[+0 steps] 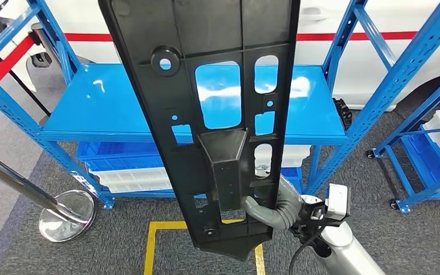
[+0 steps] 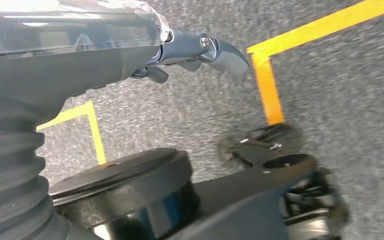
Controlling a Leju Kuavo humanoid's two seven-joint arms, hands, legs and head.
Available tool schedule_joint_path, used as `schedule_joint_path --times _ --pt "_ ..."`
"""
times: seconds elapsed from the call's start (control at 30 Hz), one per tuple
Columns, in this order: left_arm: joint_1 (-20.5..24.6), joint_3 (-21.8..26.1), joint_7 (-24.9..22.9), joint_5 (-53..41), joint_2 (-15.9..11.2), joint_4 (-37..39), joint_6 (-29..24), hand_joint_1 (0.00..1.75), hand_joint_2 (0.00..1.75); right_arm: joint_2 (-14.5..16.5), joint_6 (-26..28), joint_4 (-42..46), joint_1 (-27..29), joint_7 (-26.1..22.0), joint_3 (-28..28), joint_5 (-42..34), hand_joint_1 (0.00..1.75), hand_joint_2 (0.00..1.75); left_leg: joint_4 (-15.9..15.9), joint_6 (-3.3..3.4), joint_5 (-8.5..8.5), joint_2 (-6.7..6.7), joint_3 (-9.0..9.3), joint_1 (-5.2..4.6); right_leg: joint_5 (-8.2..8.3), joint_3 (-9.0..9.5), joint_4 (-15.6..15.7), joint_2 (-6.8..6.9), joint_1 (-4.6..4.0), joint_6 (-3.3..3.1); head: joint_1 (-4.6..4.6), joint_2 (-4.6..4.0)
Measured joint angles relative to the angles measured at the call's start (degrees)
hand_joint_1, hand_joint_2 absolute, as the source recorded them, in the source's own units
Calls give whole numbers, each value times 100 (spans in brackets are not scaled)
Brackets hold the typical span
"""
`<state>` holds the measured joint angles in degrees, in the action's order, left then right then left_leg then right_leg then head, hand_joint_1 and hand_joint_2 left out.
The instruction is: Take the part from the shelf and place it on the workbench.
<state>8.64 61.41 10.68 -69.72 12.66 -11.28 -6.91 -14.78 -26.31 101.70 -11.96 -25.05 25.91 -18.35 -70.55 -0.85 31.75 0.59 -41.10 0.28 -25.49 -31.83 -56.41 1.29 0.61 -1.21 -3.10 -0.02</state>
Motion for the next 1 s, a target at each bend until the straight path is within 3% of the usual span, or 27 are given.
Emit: schedule_joint_path --times 0.03,0.07,0.1,0.13,0.17,0.23,0.27,0.33,0.37,0.4,0.43,0.5,0.53,0.57,0.6,0.67,0.73,0.77,0.83,0.87,0.93,1.0 --pt "-23 -2 16 -14 -14 0 -10 0 175 -1 55 37 83 -7 -12 90 175 175 -285 -15 68 -4 -2 3 67 -97 -12 -4 -2 4 0 0" --pt "-44 -3 26 -25 -29 0 -19 0 175 -1 114 68 168 -27 -25 201 175 175 -411 -23 -5 -5 67 6 130 -194 -30 -7 -3 13 0 0" --pt "-59 -4 27 -36 -47 0 -28 0 175 -1 166 92 253 -66 -42 312 175 175 -339 -23 -164 -7 229 11 188 -292 -53 -10 -2 26 0 0" --pt "-71 -7 22 -47 -68 0 -39 0 175 -2 203 113 336 -127 -63 408 175 175 -67 -16 -315 -11 491 17 240 -381 -81 -15 -2 44 0 0" --pt "-77 -8 14 -49 -90 0 -56 0 175 -2 229 133 417 -203 -89 485 175 175 347 0 -352 -27 817 17 286 -454 -109 -19 -7 67 0 0" --pt "-101 -7 -27 -28 -141 0 -121 0 175 -3 281 166 564 -405 -149 649 175 175 1128 54 -233 -62 1343 4 382 -530 -141 -22 -18 122 2 0" --pt "-122 -4 -63 -10 -169 0 -164 0 175 -4 321 172 627 -509 -173 748 175 175 1332 83 -162 -76 1450 -8 435 -542 -134 -22 -17 153 1 0" --pt "-176 2 -180 21 -227 -1 -232 0 175 -4 414 167 765 -694 -223 1011 175 175 1416 160 -231 -65 1417 -8 518 -558 -103 -38 -5 217 1 0" --pt "-197 4 -245 29 -261 -1 -257 0 175 -4 440 162 848 -757 -248 1137 175 175 1433 209 -291 -52 1378 -2 445 -595 -142 -52 3 241 1 0" --pt "-215 8 -304 44 -299 -2 -273 0 175 -3 441 158 933 -797 -273 1259 175 175 1450 256 -364 -38 1322 6 257 -653 -282 -65 9 257 1 0" --pt "-229 15 -345 61 -338 -3 -284 0 175 -2 421 155 1010 -815 -294 1359 175 175 1456 293 -437 -27 1254 8 -39 -738 -553 -74 21 266 1 0" --pt "-246 36 -379 104 -411 -4 -293 0 175 1 375 149 1128 -814 -314 1546 175 175 1441 322 -570 -23 1077 -10 -607 -917 -1331 -78 29 284 1 0" --pt "-253 45 -374 118 -439 -4 -286 0 175 1 363 143 1178 -805 -317 1630 175 175 1427 321 -630 -21 983 -19 -717 -952 -1654 -78 31 292 2 0" --pt "-258 54 -358 130 -459 -4 -272 0 175 1 355 136 1226 -798 -317 1706 175 175 1409 316 -685 -19 890 -26 -682 -911 -1811 -78 30 292 1 0" --pt "-262 65 -331 133 -474 -4 -250 0 175 1 350 131 1270 -794 -317 1779 175 175 1390 308 -735 -17 802 -30 -547 -775 -1764 -78 29 283 1 0" --pt "-263 88 -279 133 -484 -4 -204 0 175 0 346 129 1334 -791 -318 1905 175 175 1356 283 -824 -16 662 -40 -296 -220 -1100 -76 12 222 0 0" --pt "-260 102 -243 127 -470 -4 -174 0 175 0 345 157 1376 -790 -335 1999 175 175 1341 236 -910 -11 592 -48 -329 345 -261 -68 -25 158 0 0" --pt "-258 105 -227 124 -458 -4 -163 0 175 0 344 180 1400 -789 -355 2030 175 175 1348 204 -957 -6 576 -42 -382 487 -19 -68 -49 139 0 0" --pt "-249 113 -184 120 -432 -4 -147 0 175 0 327 237 1460 -777 -410 2080 175 175 1379 138 -1037 -2 555 -27 -335 509 126 -67 -54 106 1 0" --pt "-241 116 -169 118 -422 -4 -140 0 175 -2 314 267 1484 -769 -432 2097 175 175 1359 104 -995 -8 527 -24 -270 477 153 -60 -42 75 1 0" --pt "-214 120 -152 102 -405 -4 -128 0 175 -8 288 335 1523 -751 -472 2127 175 175 1030 41 -621 -28 401 -19 -140 378 197 -37 -3 10 1 0" --pt "-167 120 -151 66 -393 -4 -119 0 175 -14 273 409 1568 -721 -515 2162 175 175 264 -11 -66 -39 204 -4 -37 217 154 -28 -6 -9 0 0"
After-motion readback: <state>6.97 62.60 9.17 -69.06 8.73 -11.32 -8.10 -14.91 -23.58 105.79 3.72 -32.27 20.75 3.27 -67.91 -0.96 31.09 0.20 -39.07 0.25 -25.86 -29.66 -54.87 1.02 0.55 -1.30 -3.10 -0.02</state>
